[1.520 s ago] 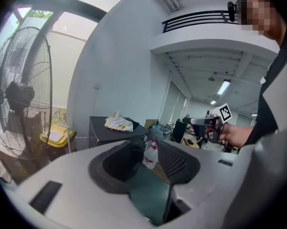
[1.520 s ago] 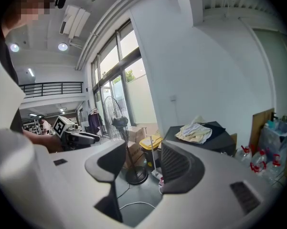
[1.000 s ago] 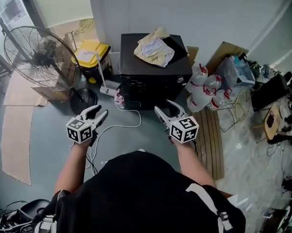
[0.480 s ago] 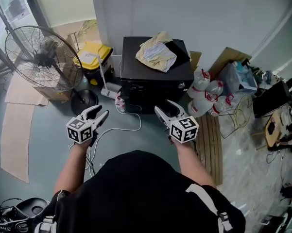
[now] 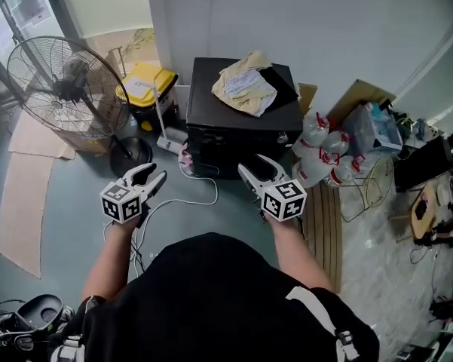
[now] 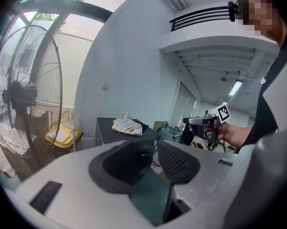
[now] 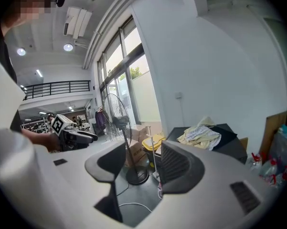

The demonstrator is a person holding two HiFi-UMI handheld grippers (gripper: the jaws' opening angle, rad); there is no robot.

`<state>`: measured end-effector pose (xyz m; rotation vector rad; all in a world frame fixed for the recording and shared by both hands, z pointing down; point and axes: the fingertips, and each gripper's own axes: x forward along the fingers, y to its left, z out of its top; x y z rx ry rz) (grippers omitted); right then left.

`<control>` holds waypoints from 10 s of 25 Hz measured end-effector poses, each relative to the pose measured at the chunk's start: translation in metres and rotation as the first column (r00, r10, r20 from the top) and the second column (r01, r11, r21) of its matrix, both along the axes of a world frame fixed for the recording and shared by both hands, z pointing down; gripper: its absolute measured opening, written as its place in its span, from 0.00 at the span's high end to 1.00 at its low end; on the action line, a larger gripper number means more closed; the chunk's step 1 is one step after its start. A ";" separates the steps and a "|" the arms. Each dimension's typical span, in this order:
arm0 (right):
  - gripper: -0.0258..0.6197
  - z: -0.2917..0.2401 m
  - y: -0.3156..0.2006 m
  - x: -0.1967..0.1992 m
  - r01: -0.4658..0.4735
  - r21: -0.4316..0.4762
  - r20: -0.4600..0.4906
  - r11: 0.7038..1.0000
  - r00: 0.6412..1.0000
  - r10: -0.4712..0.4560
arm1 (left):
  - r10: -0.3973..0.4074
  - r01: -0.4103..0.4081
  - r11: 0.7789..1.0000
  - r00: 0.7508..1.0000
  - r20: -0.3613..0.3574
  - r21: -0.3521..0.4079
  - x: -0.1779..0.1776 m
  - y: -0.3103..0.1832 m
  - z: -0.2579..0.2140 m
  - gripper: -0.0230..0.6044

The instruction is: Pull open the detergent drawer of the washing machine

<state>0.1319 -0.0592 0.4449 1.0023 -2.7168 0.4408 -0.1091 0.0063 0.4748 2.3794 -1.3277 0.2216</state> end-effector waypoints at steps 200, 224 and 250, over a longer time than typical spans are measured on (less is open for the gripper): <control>0.74 0.325 -0.254 -0.074 -0.188 -0.447 -0.310 0.875 0.950 0.045 | 0.342 -0.282 0.853 0.938 0.061 -0.439 -0.002 -0.303 0.309 0.81; 0.74 0.325 -0.220 -0.065 -0.158 -0.510 -0.251 0.846 0.968 0.030 | 0.320 -0.275 0.831 0.947 0.012 -0.484 0.005 -0.267 0.308 0.81; 0.75 0.322 -0.153 -0.051 -0.107 -0.556 -0.219 0.824 0.976 -0.021 | 0.305 -0.251 0.815 0.952 0.018 -0.522 0.018 -0.199 0.303 0.81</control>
